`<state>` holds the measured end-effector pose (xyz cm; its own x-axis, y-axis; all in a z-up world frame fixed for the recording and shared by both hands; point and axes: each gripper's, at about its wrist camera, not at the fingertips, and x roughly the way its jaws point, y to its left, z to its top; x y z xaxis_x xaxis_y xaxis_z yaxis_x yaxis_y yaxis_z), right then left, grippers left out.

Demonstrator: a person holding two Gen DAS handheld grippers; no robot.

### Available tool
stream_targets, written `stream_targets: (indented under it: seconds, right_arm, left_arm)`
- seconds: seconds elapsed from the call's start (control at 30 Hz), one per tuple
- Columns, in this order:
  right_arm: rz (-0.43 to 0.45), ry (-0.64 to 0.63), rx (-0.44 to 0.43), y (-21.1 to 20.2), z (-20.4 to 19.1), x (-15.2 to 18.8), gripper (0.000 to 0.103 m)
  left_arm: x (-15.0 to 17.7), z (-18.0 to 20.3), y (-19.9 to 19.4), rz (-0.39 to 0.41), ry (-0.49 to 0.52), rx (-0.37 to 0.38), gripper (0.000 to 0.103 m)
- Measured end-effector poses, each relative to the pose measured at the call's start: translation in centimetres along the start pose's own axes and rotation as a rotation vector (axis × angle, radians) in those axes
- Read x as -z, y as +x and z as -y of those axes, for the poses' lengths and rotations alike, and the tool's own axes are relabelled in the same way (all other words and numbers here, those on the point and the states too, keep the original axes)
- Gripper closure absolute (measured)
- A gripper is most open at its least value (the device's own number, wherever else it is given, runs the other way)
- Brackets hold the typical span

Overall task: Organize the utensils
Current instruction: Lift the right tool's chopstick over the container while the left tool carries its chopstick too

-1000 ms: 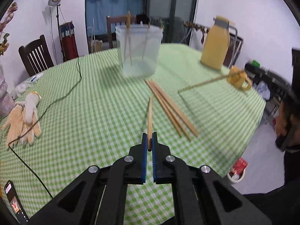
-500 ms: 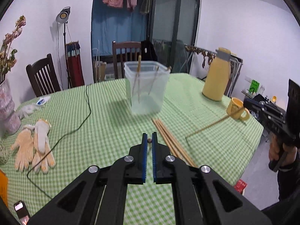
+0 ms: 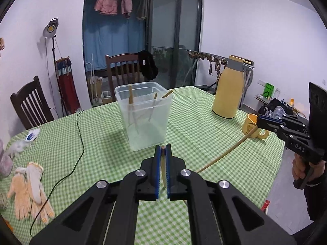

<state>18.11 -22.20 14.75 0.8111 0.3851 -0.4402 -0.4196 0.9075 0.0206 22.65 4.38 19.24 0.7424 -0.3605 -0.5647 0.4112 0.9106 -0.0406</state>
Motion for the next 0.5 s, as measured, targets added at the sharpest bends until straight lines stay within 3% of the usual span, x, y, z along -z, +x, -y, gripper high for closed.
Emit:
stream_targets:
  seconds: [0.27, 0.5]
  right_arm:
    - [-0.013, -0.027, -0.005, 1.0, -0.1, -1.0, 0.097]
    - [0.014, -0.122, -0.007, 1.8, -1.1, -3.8, 0.097]
  left_arm:
    - [-0.7, -0.4, 0.9, -0.007, 0.002, 0.014, 0.102]
    - [-4.8, -1.9, -0.9, 0.076, 0.013, 0.007, 0.102]
